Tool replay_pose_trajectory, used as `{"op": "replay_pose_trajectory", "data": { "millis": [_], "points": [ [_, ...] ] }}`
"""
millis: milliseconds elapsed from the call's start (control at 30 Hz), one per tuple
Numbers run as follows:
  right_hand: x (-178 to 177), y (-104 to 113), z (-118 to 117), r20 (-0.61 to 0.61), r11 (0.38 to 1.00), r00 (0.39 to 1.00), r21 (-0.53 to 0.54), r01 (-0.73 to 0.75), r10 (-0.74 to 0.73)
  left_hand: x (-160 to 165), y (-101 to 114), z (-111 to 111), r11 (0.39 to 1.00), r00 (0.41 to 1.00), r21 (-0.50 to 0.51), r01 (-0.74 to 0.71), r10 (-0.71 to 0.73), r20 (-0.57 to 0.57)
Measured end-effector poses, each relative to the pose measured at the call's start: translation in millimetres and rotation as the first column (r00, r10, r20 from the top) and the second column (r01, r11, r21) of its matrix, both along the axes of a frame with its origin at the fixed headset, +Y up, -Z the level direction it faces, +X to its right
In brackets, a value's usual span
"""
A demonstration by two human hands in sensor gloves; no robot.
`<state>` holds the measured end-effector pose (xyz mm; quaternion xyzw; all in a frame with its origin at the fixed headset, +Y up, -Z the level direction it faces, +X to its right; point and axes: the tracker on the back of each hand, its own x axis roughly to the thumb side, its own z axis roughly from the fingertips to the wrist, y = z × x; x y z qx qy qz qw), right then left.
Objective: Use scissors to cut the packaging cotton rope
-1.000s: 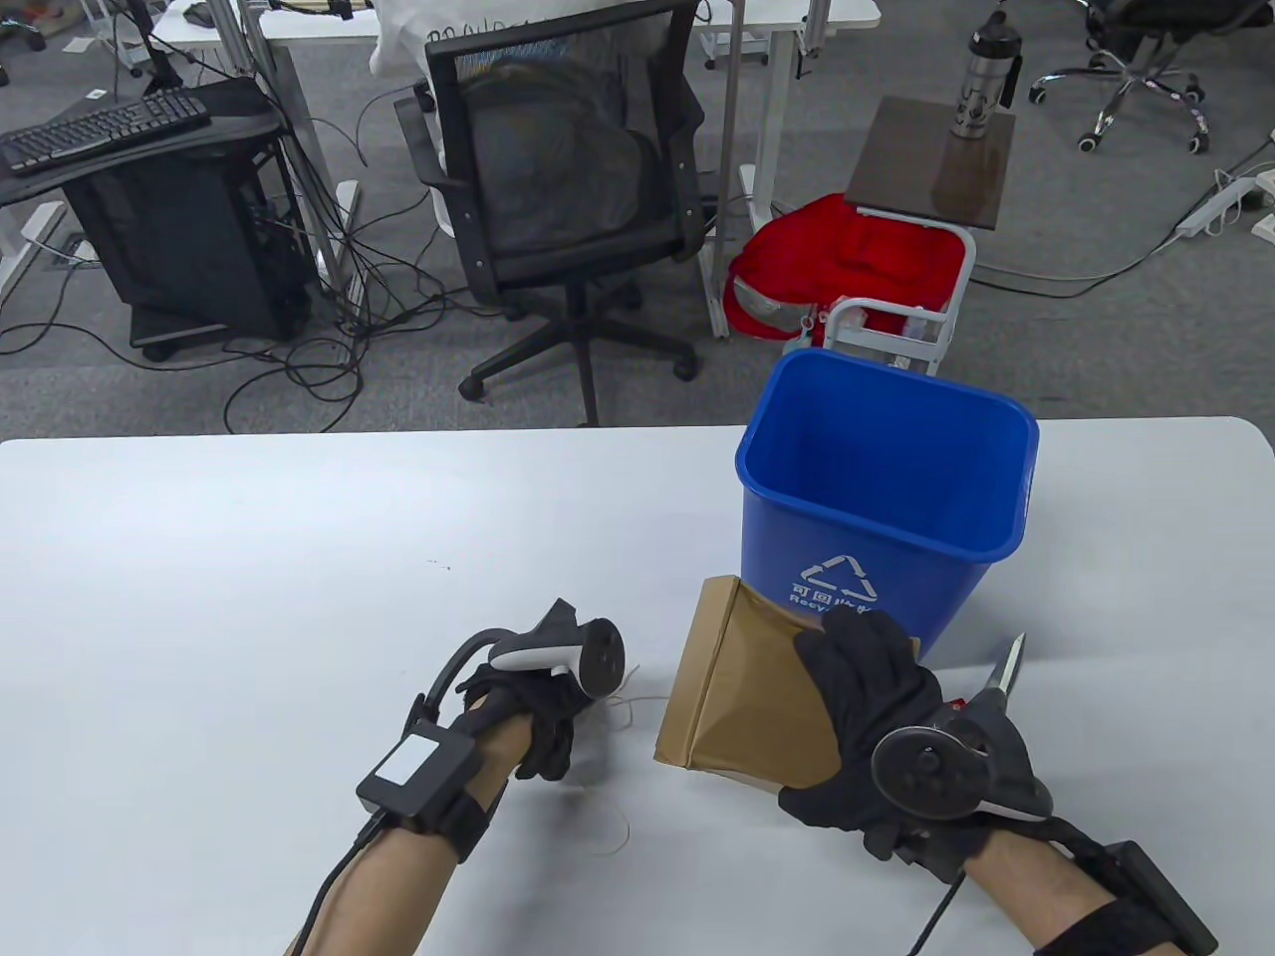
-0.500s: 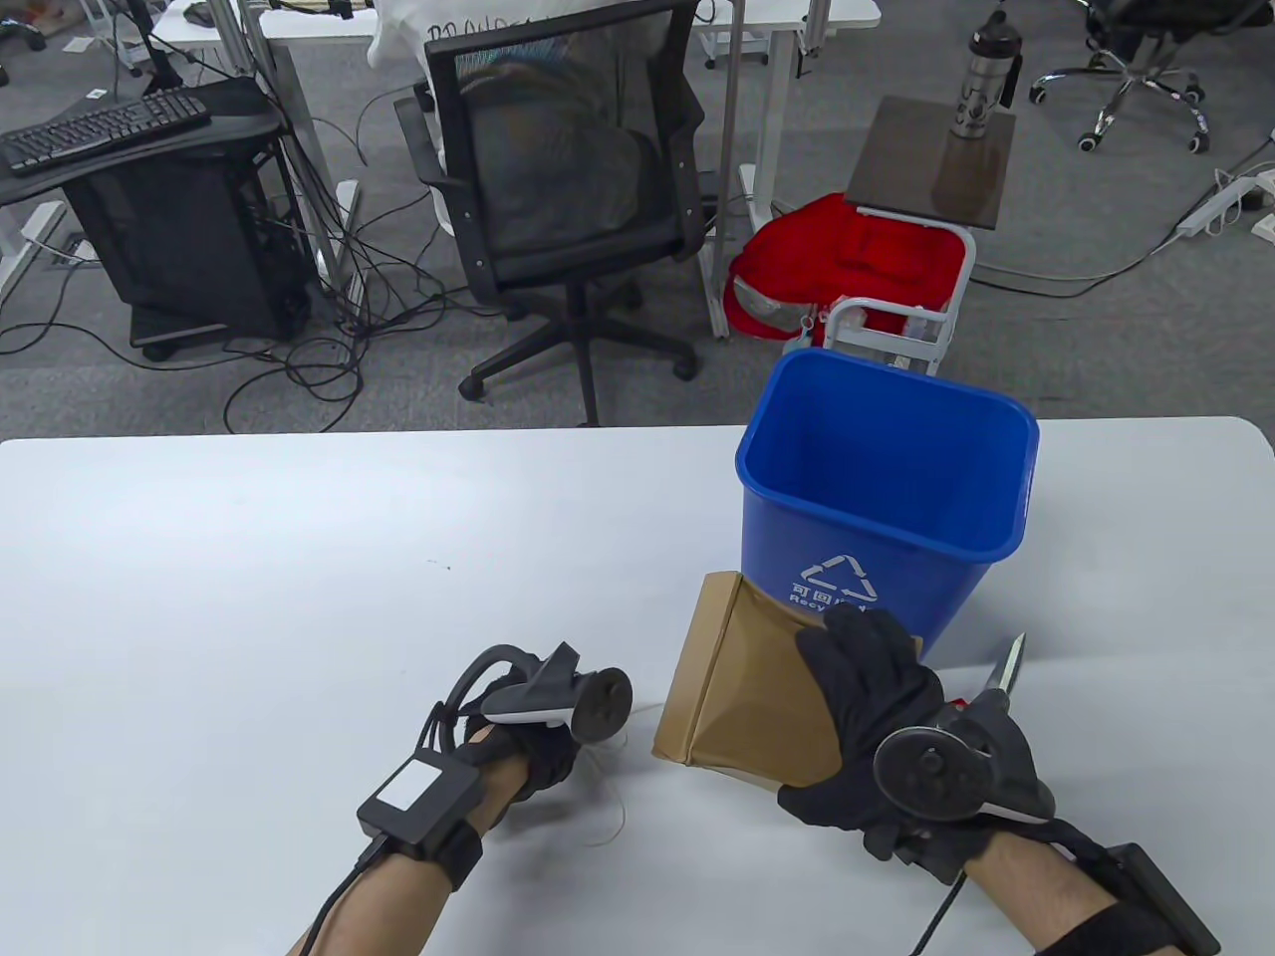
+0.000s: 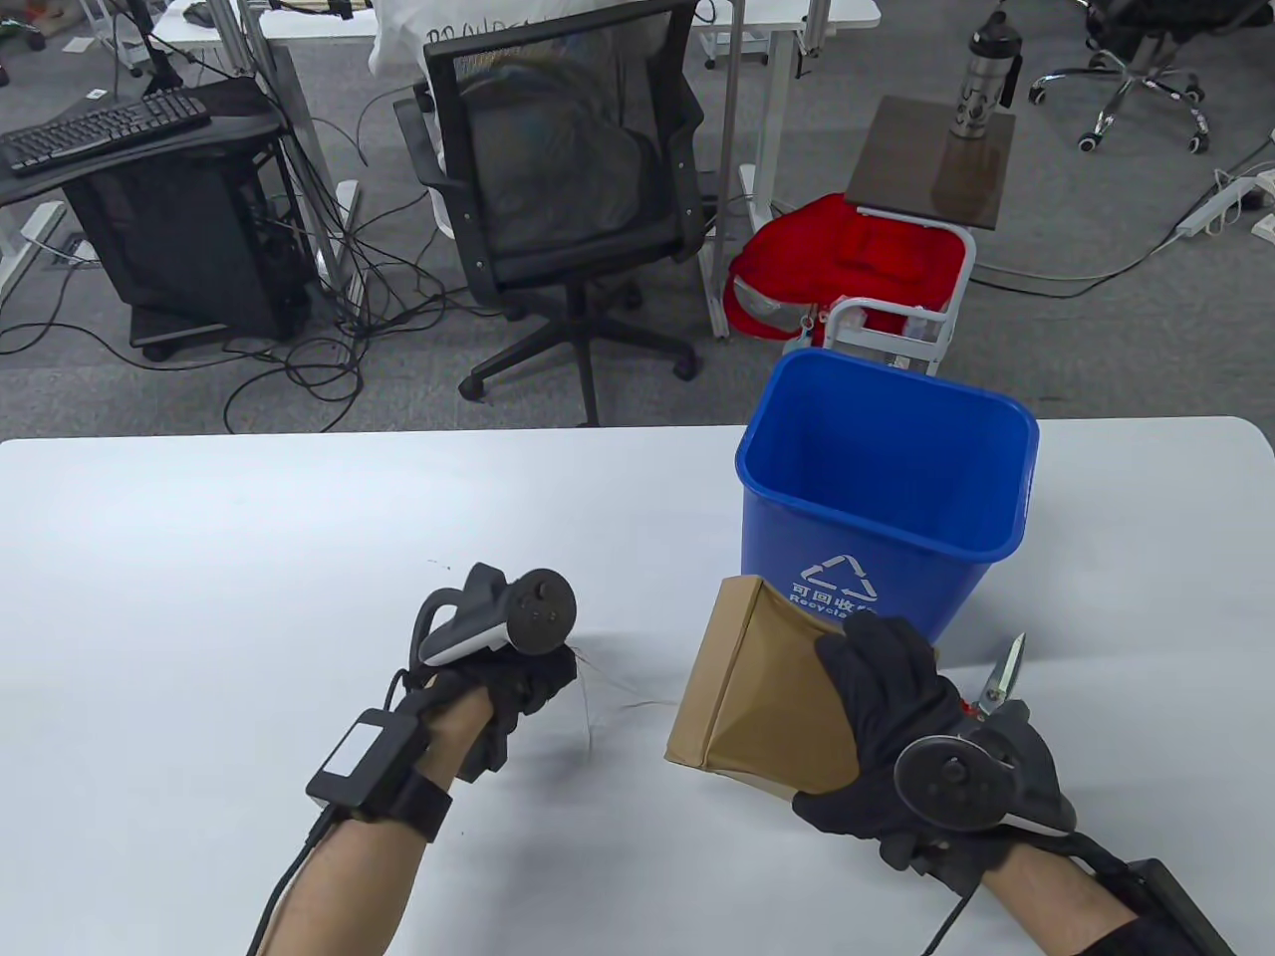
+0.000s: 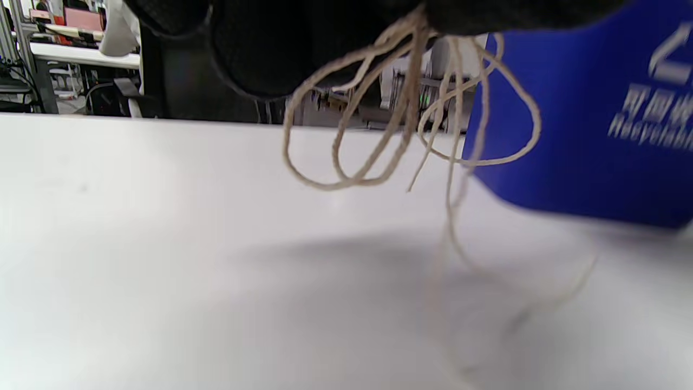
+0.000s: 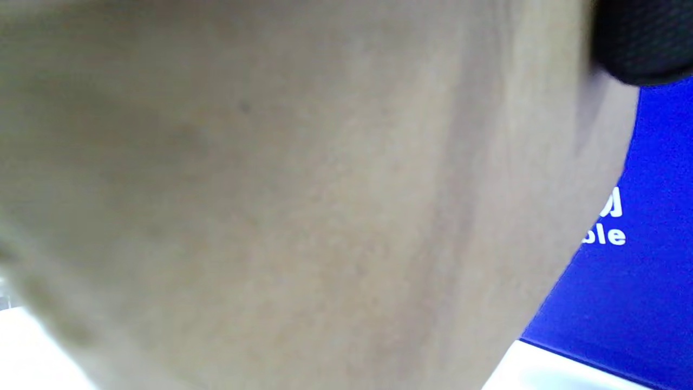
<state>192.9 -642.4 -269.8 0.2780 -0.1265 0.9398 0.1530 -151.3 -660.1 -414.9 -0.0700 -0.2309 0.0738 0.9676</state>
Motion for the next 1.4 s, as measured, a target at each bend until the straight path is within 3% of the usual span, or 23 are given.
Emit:
{"op": "replay_pose_trajectory", "data": {
  "millis": [200, 433, 633, 800, 833, 900, 967, 1100, 1167, 1233, 1300, 1400],
  "points": [
    [1, -1, 6, -0.008, 1.0, 1.0, 0.013, -0.014, 0.014, 0, 67, -4, 0.965, 0.972, 0.123, -0.234, 0.234, 0.016],
    [-2, -4, 14, -0.033, 0.999, 0.999, 0.028, -0.038, 0.039, 28, 141, -16, 0.863, 0.905, 0.275, -0.423, 0.415, 0.09],
    [-9, -1, 16, -0.044, 0.999, 0.999, 0.032, -0.003, 0.005, 58, 181, -32, 0.744, 0.816, 0.341, -0.574, 0.555, 0.163],
    [-12, -1, 17, -0.053, 1.0, 0.999, 0.025, 0.01, -0.009, 92, 207, -46, 0.695, 0.768, 0.33, -0.638, 0.603, 0.215],
    [-12, -2, 17, -0.052, 1.0, 0.999, 0.022, 0.012, -0.011, 99, 211, -48, 0.709, 0.778, 0.321, -0.628, 0.587, 0.224],
    [-11, -5, 17, -0.047, 1.0, 0.999, 0.014, 0.019, -0.019, 117, 215, -53, 0.717, 0.79, 0.334, -0.612, 0.565, 0.236],
    [-9, -8, 17, -0.036, 1.0, 0.999, -0.005, 0.029, -0.029, 143, 213, -59, 0.769, 0.838, 0.333, -0.545, 0.497, 0.224],
    [-4, -13, 17, -0.017, 0.999, 0.999, -0.024, 0.036, -0.036, 181, 192, -75, 0.868, 0.94, 0.361, -0.341, 0.312, 0.139],
    [-2, -14, 18, -0.01, 0.999, 0.999, -0.029, 0.035, -0.036, 193, 177, -79, 0.911, 0.968, 0.328, -0.249, 0.223, 0.117],
    [-1, -17, 19, -0.007, 0.998, 0.999, -0.041, 0.037, -0.038, 198, 166, -80, 0.951, 0.988, 0.277, -0.136, 0.107, 0.115],
    [0, -19, 19, -0.006, 0.998, 0.999, -0.043, 0.041, -0.041, 196, 160, -80, 0.955, 0.996, 0.29, -0.052, 0.027, 0.088],
    [0, -22, 19, -0.006, 0.997, 0.999, -0.053, 0.047, -0.047, 186, 158, -78, 0.964, 0.997, 0.261, -0.06, 0.042, 0.072]
  ]
}}
